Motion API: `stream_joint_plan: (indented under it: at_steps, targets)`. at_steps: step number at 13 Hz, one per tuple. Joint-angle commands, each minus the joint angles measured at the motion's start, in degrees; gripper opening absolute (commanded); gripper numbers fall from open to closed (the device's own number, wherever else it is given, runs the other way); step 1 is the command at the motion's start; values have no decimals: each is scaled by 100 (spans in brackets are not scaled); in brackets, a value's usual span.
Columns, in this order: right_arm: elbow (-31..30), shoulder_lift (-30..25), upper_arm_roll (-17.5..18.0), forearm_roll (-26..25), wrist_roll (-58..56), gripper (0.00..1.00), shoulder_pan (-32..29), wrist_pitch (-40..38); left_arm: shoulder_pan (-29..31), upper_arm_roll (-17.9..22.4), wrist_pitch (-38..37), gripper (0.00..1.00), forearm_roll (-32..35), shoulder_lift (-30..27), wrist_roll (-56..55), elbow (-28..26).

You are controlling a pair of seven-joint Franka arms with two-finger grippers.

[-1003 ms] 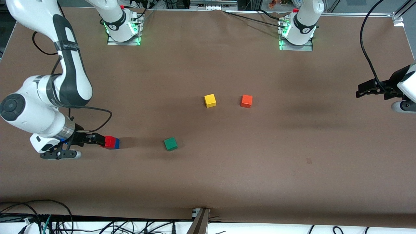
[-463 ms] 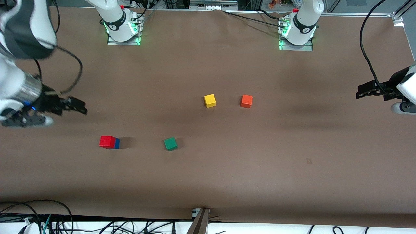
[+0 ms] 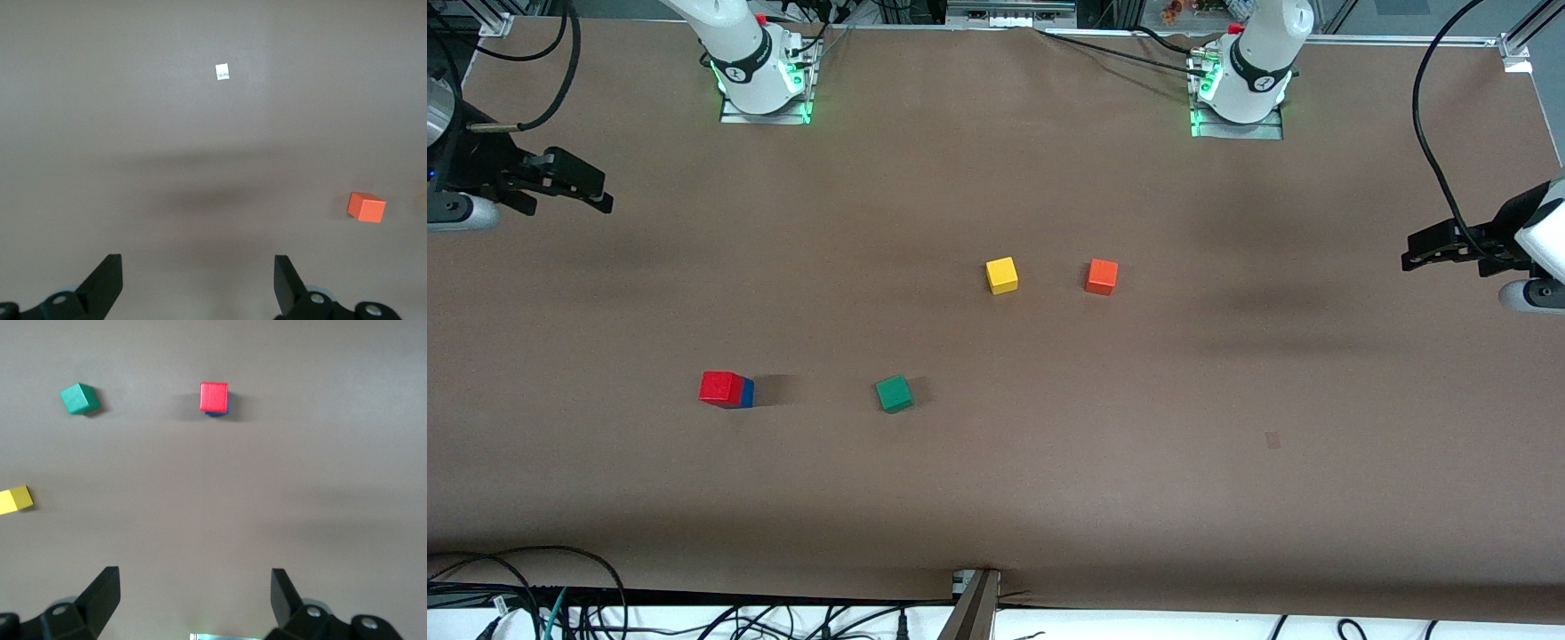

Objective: Pass red block to right arm, stack on blue
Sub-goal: 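Open the right gripper and raise it away from the stack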

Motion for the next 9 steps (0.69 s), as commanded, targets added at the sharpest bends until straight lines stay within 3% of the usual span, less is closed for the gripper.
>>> stream_joint_plan:
  at_steps: [1,9]
  targets:
    - [-263,-105,66,-130,120,100,27,14,-7,12,-47,100,-87,85,-29,173]
    - [-114,-8,75,-429,85,100,27,-3,-7,3,-47,100,-78,85,-29,173]
